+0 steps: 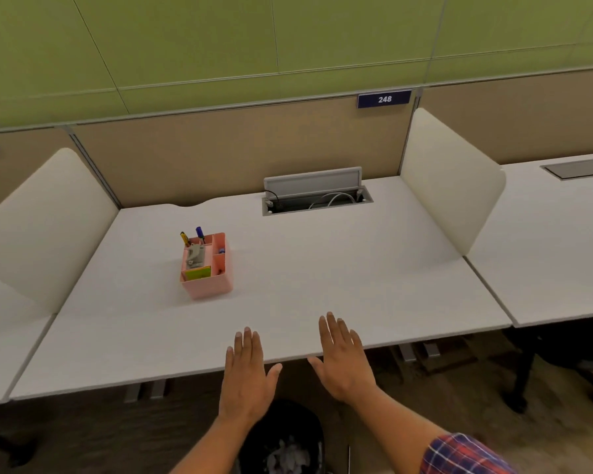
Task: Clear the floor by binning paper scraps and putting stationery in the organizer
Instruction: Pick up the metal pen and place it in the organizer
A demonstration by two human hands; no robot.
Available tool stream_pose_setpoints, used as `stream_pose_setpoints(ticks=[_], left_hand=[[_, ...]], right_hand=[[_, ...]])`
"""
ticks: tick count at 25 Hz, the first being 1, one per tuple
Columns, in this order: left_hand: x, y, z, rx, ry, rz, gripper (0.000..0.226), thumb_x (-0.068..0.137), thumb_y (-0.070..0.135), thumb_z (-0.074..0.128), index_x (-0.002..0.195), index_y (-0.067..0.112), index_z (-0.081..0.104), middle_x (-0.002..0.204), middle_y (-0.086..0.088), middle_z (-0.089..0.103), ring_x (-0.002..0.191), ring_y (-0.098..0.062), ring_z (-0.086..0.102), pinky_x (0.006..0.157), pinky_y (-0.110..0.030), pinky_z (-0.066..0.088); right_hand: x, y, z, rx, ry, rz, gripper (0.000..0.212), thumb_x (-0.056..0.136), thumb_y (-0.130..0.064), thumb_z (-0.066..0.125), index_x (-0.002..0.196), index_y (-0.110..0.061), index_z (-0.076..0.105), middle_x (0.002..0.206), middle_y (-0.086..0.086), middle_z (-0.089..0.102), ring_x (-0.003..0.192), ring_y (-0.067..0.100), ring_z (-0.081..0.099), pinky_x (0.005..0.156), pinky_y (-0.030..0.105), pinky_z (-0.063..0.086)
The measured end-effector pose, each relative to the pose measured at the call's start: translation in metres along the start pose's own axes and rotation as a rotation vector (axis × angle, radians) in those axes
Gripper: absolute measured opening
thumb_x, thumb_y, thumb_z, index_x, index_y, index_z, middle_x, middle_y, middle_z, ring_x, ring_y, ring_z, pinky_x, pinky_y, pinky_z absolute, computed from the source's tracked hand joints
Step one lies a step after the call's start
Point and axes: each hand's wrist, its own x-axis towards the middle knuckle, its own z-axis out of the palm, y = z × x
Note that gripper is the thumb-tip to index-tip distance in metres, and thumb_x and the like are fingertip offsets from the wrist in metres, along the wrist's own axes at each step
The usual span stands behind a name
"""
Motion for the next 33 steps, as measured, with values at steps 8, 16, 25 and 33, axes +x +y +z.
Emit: stream_pose_setpoints(ticks=[8,16,25,33], left_hand=[[-0.111,0.047,0.047,0.054,-0.065,0.116,0.088,0.103,0.065,0.023,0.164,0.006,-0.002,0.176,-0.014,-0.004,0.164,-0.03,-0.007,0.133,-0.047,0.001],[-0.187,0.106,0.094,0.041,-0.185,0.143,0.087,0.104,0.061,0.034,0.166,0.006,0.008,0.177,-0.015,0.004,0.165,-0.032,0.0,0.134,-0.048,0.009],[-0.172,0.177,0.167,0.025,-0.303,0.101,0.084,0.104,0.055,0.043,0.166,0.005,0.016,0.176,-0.014,0.015,0.164,-0.031,0.007,0.133,-0.048,0.013],[-0.132,0.21,0.313,-0.034,-0.404,0.017,0.078,0.105,0.047,0.048,0.164,0.003,0.023,0.174,-0.015,0.022,0.163,-0.032,0.014,0.132,-0.047,0.017]], right_hand=[[-0.153,0.036,0.021,0.051,-0.033,0.122,0.085,0.1,-0.064,0.025,0.164,-0.018,-0.01,0.174,0.006,-0.01,0.161,0.028,-0.005,0.13,0.05,0.008],[-0.271,0.121,0.04,0.061,-0.055,0.33,0.084,0.101,-0.06,0.036,0.165,-0.015,0.004,0.175,0.01,0.003,0.161,0.031,0.009,0.129,0.049,0.019],[-0.311,0.261,0.086,0.244,-0.107,0.6,0.075,0.099,-0.044,0.052,0.16,-0.008,0.025,0.168,0.017,0.028,0.153,0.033,0.03,0.123,0.046,0.031],[-0.322,0.385,0.209,0.242,-0.232,0.798,0.065,0.101,-0.038,0.053,0.155,-0.007,0.033,0.155,0.019,0.045,0.14,0.036,0.046,0.113,0.048,0.043]])
